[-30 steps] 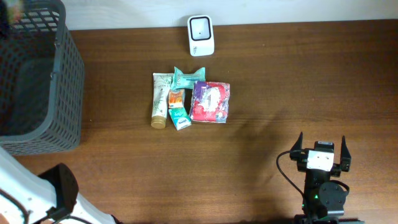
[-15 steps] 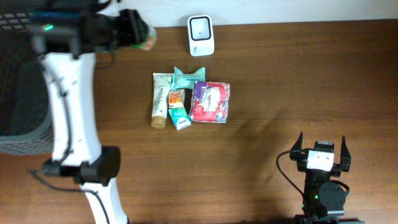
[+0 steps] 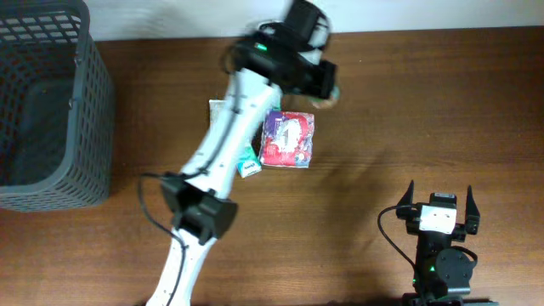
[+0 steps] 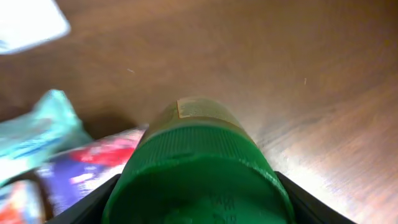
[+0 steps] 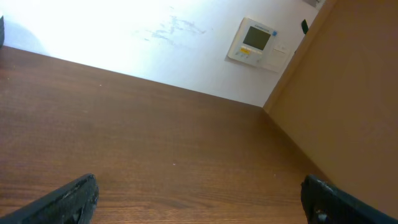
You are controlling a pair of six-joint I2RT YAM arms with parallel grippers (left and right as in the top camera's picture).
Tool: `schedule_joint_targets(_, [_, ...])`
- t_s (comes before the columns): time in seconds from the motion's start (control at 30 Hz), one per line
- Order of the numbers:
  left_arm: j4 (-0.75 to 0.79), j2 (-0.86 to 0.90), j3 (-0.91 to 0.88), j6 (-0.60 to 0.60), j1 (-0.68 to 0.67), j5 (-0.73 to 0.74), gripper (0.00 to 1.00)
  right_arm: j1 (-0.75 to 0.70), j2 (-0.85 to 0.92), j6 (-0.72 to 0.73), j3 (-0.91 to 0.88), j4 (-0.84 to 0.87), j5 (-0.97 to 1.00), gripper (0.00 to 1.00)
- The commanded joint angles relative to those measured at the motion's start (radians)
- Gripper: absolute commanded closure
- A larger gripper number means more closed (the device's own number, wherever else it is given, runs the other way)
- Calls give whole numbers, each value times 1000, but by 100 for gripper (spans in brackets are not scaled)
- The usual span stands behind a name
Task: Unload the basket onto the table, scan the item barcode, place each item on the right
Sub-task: 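Carry the green jar out and set it right of the pink pack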
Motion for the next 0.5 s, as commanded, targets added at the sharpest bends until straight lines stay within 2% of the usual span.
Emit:
schedule_joint_targets(0.0, [6, 91, 5, -3, -79, -110, 32, -5, -6, 0, -9, -1, 11, 1])
schedule_joint_targets(0.23, [40, 220, 5, -3, -164, -158, 29, -5, -6, 0, -9, -1, 11, 1])
schedule_joint_targets(0.3, [50, 250, 5, -3, -174, -161, 23, -5, -6, 0, -9, -1, 11, 1])
schedule_joint_targets(0.37, [57, 260, 5, -2, -175, -179, 11, -5, -6, 0, -9, -1, 11, 1])
schedule_joint_targets(0.47, [54, 249, 37, -2, -174, -224, 9, -5, -6, 0, -9, -1, 11, 1])
